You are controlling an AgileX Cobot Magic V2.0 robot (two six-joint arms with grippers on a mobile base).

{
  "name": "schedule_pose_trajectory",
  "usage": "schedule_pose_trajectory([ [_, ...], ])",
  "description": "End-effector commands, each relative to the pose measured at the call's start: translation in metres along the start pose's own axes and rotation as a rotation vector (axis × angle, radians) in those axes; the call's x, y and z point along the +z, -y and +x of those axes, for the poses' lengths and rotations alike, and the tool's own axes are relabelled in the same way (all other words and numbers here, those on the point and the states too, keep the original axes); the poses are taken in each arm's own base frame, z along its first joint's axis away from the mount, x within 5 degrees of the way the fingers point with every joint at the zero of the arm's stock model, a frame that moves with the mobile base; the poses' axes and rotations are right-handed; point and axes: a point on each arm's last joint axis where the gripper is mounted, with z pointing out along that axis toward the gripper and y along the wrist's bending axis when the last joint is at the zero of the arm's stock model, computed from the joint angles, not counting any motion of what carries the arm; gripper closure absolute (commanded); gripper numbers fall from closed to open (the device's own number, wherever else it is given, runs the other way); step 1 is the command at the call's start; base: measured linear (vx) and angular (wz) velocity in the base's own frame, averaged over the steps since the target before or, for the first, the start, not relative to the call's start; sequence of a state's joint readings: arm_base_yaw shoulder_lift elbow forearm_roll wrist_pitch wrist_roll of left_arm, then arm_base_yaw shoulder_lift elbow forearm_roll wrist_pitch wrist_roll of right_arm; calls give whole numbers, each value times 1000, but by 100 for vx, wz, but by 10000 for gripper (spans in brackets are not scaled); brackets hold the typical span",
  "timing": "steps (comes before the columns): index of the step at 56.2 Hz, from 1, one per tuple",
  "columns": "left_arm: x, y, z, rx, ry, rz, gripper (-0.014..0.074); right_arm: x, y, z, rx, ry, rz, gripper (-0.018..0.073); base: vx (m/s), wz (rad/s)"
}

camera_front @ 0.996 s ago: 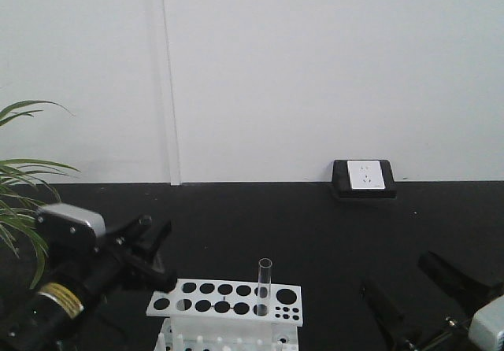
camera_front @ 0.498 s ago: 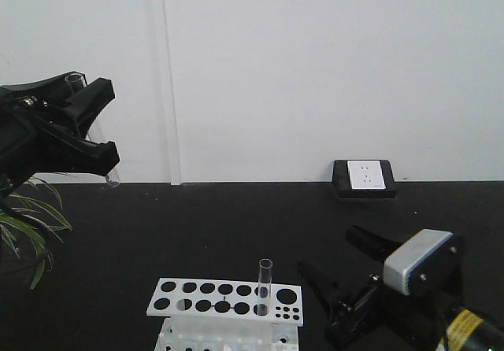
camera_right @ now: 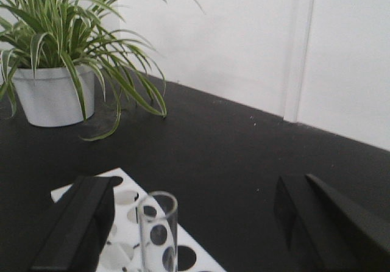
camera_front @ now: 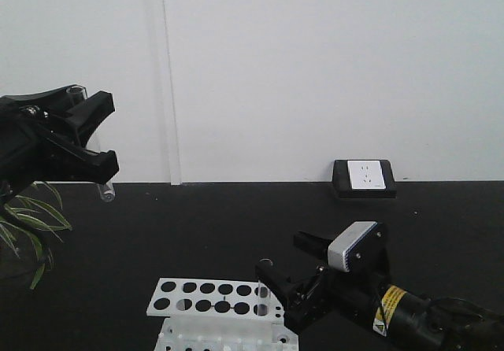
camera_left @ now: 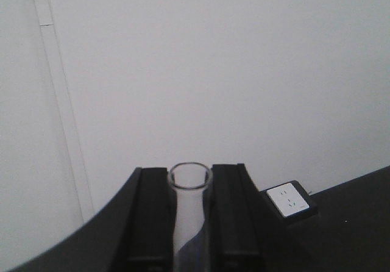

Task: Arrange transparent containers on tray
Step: 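Close the right gripper on the other test tube in the rack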

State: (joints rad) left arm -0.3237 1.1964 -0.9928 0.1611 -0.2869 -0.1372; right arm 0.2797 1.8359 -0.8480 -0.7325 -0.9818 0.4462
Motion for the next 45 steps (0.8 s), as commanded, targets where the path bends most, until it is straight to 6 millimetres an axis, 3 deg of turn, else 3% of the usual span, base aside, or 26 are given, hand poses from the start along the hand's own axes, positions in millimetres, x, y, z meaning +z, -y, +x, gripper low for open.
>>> schedule_pose_trajectory([
  [1, -5, 2, -26, -12, 132, 10, 601, 4, 0, -21, -23, 124, -35, -33, 0, 0],
  [17, -5, 2, -24, -13, 120, 9, 601, 16, 4, -6, 5, 113, -76, -33, 0, 0],
  [35, -5, 1, -22, -13, 97, 5, 601, 26, -3, -4, 8, 119, -104, -29, 0, 0],
  [45, -5, 1, -22, -13, 97, 5, 601, 26, -2, -4, 13, 124, -96, 62, 0, 0],
])
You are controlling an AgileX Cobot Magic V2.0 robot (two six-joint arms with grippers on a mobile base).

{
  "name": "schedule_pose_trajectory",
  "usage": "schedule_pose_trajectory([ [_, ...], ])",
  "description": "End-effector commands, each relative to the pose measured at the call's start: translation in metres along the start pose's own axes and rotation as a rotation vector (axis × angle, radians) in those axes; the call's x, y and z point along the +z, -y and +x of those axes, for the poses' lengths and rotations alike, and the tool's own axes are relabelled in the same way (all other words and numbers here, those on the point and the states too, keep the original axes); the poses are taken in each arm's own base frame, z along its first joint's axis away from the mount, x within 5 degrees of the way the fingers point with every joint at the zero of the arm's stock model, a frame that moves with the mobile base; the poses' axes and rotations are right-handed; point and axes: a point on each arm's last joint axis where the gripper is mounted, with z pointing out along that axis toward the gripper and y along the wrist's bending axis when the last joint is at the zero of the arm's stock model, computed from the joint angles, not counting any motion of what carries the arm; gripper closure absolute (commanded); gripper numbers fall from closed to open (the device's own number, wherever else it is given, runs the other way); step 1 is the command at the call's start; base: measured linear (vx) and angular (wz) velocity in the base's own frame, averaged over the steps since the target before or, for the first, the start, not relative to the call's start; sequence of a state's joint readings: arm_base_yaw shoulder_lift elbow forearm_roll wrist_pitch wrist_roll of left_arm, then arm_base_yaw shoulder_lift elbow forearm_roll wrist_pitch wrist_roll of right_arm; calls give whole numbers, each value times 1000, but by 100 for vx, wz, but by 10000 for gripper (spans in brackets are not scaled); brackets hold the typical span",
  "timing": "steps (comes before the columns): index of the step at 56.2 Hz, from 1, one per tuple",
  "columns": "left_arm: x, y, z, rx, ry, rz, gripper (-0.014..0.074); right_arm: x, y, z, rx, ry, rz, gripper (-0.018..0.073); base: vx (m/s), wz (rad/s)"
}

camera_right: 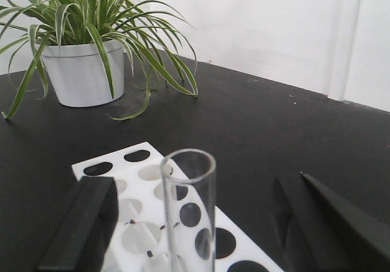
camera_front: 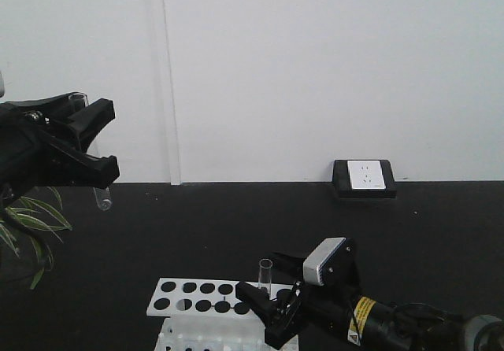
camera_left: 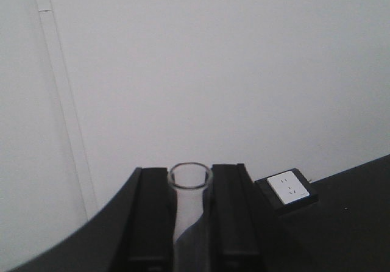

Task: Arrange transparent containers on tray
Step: 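Close the right gripper on the other test tube in the rack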

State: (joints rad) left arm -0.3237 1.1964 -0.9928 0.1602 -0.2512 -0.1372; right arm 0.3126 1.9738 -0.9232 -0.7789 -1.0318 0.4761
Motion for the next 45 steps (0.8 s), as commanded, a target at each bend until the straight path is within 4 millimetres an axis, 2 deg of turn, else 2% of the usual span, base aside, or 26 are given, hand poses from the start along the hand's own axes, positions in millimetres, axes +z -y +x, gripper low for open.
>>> schedule_pose_trajectory([
  [1, -5, 2, -25, -12, 132, 11, 601, -1, 0, -33, -32, 148, -7, 85, 0, 0],
  [20, -5, 2, -25, -12, 131, 11, 601, -1, 0, -34, -35, 153, -5, 575, 0, 0],
  [31, -5, 2, -24, -12, 117, 9, 601, -4, -3, -48, -42, 201, -18, 572, 0, 0],
  [38, -5, 1, -22, -12, 98, 6, 601, -11, -7, -73, -27, 245, -7, 572, 0, 0],
  [45, -5, 1, -19, -12, 64, 2, 601, -20, -10, -107, -40, 253, 37, 572, 0, 0],
])
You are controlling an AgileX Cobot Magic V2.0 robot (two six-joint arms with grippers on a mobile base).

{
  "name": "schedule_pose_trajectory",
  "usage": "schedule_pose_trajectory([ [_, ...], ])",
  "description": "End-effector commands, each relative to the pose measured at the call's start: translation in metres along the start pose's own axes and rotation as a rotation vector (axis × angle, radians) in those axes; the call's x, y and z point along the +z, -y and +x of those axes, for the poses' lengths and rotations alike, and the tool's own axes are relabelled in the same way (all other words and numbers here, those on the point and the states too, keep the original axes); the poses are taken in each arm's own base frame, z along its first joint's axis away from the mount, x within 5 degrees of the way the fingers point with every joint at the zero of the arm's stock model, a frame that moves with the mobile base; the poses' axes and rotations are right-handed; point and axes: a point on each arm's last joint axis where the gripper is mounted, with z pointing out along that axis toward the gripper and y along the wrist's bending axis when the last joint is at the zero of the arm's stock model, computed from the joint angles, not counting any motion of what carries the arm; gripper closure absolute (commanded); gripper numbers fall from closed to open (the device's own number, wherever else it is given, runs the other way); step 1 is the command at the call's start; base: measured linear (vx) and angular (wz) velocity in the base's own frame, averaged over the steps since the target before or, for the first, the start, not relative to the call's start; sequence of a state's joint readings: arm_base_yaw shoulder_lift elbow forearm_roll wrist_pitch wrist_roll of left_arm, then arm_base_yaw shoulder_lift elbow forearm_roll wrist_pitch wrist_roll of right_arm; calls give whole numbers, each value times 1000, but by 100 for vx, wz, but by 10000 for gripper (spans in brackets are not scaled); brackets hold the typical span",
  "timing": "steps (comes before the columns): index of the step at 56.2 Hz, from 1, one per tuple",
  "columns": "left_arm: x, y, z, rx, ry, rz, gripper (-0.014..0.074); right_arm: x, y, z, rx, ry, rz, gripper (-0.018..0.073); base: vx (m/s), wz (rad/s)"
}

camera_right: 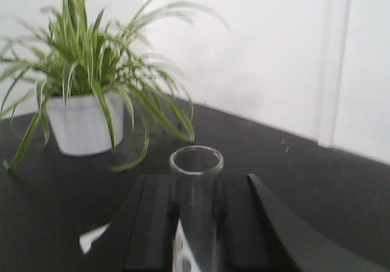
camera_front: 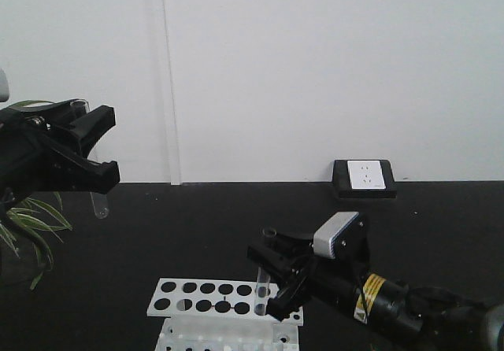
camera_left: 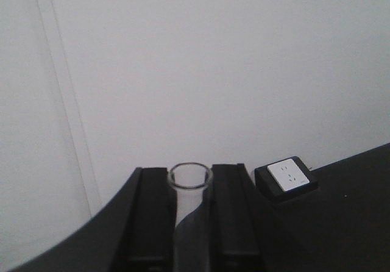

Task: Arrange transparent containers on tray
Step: 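Close the right gripper on the other test tube in the rack, then lift the test tube out of the rack with the right gripper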

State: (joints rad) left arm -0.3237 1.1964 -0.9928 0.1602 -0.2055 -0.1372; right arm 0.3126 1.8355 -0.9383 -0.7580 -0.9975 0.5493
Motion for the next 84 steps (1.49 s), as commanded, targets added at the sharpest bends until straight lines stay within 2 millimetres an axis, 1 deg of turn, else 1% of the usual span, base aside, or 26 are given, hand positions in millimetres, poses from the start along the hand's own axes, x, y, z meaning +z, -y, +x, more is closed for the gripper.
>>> schedule_pose_trajectory([
  [1, -6, 1, -22, -12, 102, 7, 601, -7, -6, -61, -36, 154, 18, 572, 0, 0],
  [7, -6, 1, -20, -12, 82, 5, 601, -17, -11, -90, -48, 153, 61, 572, 0, 0],
  [9, -6, 1, -20, -12, 75, 3, 601, -23, -15, -104, -60, 163, 80, 572, 0, 0],
  [14, -7, 1, -19, -21, 55, 0, 601, -37, -22, -125, -101, 142, 122, 572, 0, 0],
  [23, -16, 0, -20, -60, -4, -12, 601, -61, -36, -150, -138, 76, 186, 572, 0, 0],
  [32, -40, 0, -20, -59, -31, -22, 601, -80, -47, -166, -121, 27, 225, 572, 0, 0],
  [42, -69, 1, -11, -60, -20, -20, 601, -95, -61, -177, -102, 1, 202, 572, 0, 0],
  [48, -78, 1, -10, -60, -9, -20, 601, -100, -65, -180, -97, -2, 196, 572, 0, 0],
  [84, -80, 1, -11, -60, -10, -21, 601, -100, -65, -181, -93, 1, 195, 572, 0, 0],
])
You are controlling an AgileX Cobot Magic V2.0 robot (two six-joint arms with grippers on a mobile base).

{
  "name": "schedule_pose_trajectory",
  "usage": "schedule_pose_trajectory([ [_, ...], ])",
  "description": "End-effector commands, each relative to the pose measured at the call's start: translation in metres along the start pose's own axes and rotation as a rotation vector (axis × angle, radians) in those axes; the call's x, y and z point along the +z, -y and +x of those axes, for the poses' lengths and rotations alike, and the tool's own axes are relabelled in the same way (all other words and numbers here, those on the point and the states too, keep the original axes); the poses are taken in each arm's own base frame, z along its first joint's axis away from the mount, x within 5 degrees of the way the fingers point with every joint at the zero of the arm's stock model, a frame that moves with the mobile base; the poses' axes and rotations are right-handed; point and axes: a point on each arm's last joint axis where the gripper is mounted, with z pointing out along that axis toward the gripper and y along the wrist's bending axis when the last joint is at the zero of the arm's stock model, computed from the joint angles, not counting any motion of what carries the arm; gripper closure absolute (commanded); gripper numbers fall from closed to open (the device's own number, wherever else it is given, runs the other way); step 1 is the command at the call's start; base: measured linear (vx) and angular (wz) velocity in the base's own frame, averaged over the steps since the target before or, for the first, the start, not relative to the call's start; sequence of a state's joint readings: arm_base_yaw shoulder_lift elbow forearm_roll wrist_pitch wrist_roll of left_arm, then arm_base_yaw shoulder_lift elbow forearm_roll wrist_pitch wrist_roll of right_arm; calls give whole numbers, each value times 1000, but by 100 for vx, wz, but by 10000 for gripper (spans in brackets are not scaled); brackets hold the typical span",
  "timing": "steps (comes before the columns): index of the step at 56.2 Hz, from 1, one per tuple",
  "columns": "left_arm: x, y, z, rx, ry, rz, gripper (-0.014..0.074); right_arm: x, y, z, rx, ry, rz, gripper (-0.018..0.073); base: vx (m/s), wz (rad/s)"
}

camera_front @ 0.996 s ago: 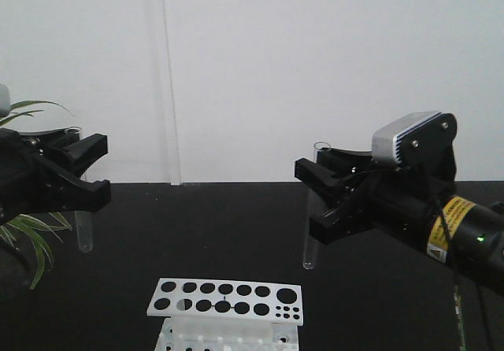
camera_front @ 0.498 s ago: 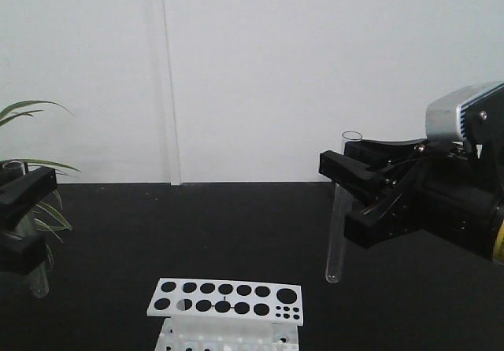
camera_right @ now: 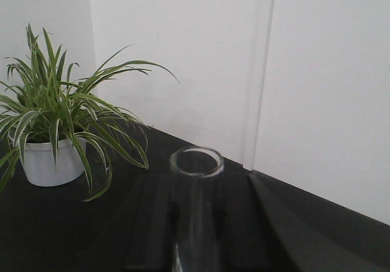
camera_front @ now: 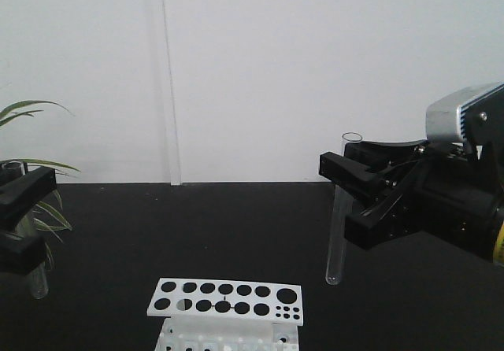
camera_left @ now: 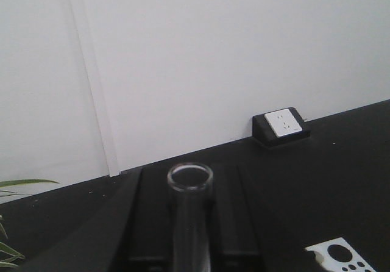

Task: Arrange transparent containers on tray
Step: 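Lift the test tube out of the rack with the right gripper, then hold both test tubes while the base drives to the yellow tray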

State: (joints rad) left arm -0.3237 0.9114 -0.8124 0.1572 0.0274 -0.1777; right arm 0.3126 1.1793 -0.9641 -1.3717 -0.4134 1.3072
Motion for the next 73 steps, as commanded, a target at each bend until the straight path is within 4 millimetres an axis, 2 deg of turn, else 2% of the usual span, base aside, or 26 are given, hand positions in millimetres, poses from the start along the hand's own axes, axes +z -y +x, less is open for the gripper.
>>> schedule_pose_trajectory([
  [1, -6, 2, -19, -19, 115, 19, 601, -7, -3, -18, -2, 65, -14, 572, 0, 0],
  [31, -3, 2, -17, -19, 103, 19, 601, -6, -3, -18, -2, 64, -13, 572, -4, 0],
  [73, 2, 2, -13, -19, 79, 17, 601, -6, -3, -18, -2, 64, -13, 572, -24, -2],
])
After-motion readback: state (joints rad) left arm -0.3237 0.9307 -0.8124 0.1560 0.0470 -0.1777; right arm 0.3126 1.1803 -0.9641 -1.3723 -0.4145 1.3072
